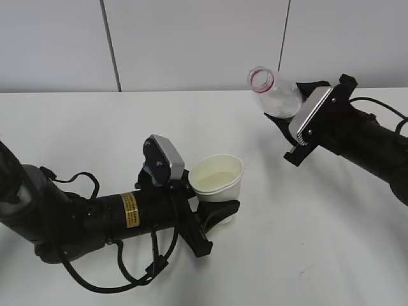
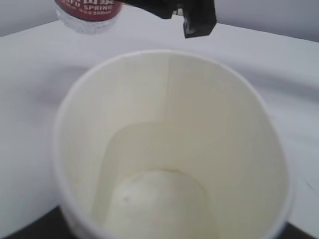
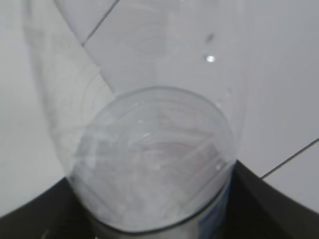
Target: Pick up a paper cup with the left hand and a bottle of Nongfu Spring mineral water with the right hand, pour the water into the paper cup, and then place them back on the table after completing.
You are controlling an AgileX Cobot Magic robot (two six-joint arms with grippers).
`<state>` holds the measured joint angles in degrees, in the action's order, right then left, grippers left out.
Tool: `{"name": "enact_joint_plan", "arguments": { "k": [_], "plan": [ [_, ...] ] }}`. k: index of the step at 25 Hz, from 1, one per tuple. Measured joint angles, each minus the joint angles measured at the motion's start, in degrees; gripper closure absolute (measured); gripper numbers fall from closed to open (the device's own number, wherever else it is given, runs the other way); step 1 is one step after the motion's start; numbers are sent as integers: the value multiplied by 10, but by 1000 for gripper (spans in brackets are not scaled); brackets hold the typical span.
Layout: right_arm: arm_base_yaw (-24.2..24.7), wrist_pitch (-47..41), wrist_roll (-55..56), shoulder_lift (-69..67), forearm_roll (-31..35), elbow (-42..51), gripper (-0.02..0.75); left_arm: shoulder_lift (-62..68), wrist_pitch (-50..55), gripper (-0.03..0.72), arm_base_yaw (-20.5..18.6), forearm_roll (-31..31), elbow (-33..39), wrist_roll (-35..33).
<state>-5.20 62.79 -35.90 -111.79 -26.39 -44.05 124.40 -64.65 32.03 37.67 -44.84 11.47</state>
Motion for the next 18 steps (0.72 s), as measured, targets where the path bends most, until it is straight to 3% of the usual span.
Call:
{"name": "enact_joint_plan", "arguments": {
  "k": [9,18],
  "plan": [
    [0,1,263,0,7,4,276,0,6,324,0,-11,0,0],
    [0,1,400,1,35,12,276,0,30,325,-3,-26,0,0]
  ]
}}
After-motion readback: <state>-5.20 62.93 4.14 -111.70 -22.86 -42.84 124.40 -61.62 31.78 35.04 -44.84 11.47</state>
